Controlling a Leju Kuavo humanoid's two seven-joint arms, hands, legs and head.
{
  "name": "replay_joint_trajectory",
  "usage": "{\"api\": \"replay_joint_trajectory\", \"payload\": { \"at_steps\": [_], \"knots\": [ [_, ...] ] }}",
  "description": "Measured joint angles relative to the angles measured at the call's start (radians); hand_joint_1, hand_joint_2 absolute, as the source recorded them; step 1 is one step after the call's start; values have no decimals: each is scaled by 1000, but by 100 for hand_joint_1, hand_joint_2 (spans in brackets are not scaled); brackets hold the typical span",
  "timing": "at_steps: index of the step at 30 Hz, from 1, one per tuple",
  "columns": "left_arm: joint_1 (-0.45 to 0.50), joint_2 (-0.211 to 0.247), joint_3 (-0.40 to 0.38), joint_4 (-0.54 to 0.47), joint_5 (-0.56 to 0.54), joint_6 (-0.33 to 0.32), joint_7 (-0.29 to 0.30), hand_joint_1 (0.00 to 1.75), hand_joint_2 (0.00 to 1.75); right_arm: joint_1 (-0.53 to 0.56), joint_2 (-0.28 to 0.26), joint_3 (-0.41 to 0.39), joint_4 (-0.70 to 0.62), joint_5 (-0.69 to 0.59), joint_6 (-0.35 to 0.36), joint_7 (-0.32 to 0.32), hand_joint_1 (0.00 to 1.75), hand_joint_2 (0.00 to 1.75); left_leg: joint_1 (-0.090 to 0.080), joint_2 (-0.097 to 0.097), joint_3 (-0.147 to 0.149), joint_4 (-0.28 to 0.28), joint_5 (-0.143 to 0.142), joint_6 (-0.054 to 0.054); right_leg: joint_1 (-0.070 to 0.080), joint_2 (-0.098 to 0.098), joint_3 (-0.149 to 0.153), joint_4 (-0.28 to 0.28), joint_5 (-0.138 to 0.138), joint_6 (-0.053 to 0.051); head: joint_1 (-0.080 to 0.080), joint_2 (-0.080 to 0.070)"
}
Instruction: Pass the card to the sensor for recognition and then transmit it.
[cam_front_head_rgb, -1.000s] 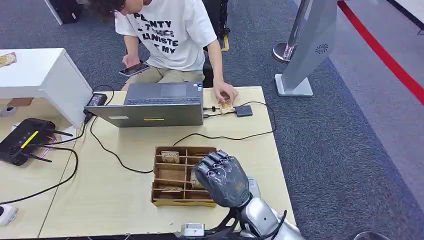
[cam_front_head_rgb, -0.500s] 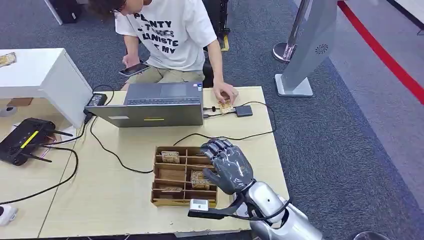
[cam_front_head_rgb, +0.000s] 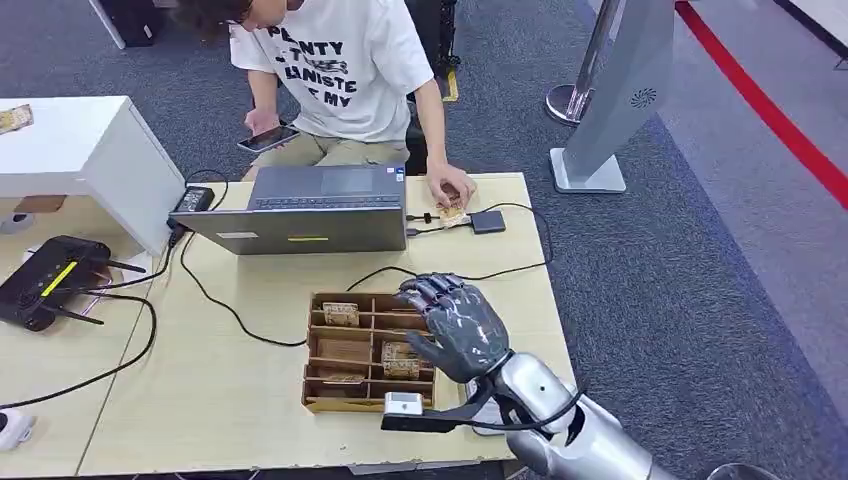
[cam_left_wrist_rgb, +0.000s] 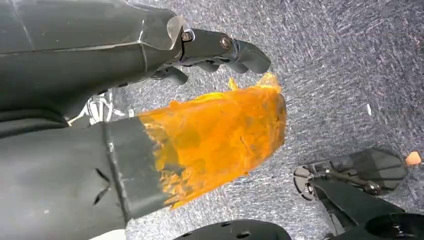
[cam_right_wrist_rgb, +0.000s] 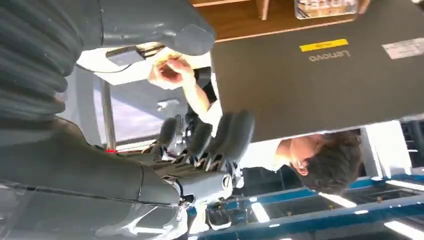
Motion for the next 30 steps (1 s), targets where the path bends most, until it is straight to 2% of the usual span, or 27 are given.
{"api": "replay_joint_trajectory", "payload": {
  "at_steps": [1, 5, 10, 13, 30],
  "knots": [
    [1, 0, 1, 0, 2, 1, 0, 0, 0, 0, -3, 0, -8, -16, 0, -7, 65, 175, 0, 0, 0, 0, 0, 0, 0, 0, 0, 0, 0, 0, 0, 0],
    [4, 0, 12, 0, 3, 3, -4, 0, 0, 0, -13, 0, -38, -85, 19, -37, 68, 175, 0, 0, 0, 0, 0, 0, 0, 0, 0, 0, 0, 0, 0, 0],
    [8, 0, 16, 0, 3, 3, -6, 0, 0, 0, -17, 2, -55, -140, 58, -64, 59, 175, 0, 0, 0, 0, 0, 0, 0, 0, 0, 0, 0, 0, 0, 0],
    [9, 0, 16, 0, 3, 4, -6, 0, 0, 0, -17, 5, -56, -149, 67, -67, 70, 175, 0, 0, 0, 0, 0, 0, 0, 0, 0, 0, 0, 0, 0, 0],
    [10, 0, 17, 0, 1, 3, -6, 0, 0, -2, -17, 29, -46, -153, 81, -69, 72, 175, 0, 0, 0, 0, 0, 0, 0, 0, 0, 0, 0, 0, 0, 0]
  ]
}}
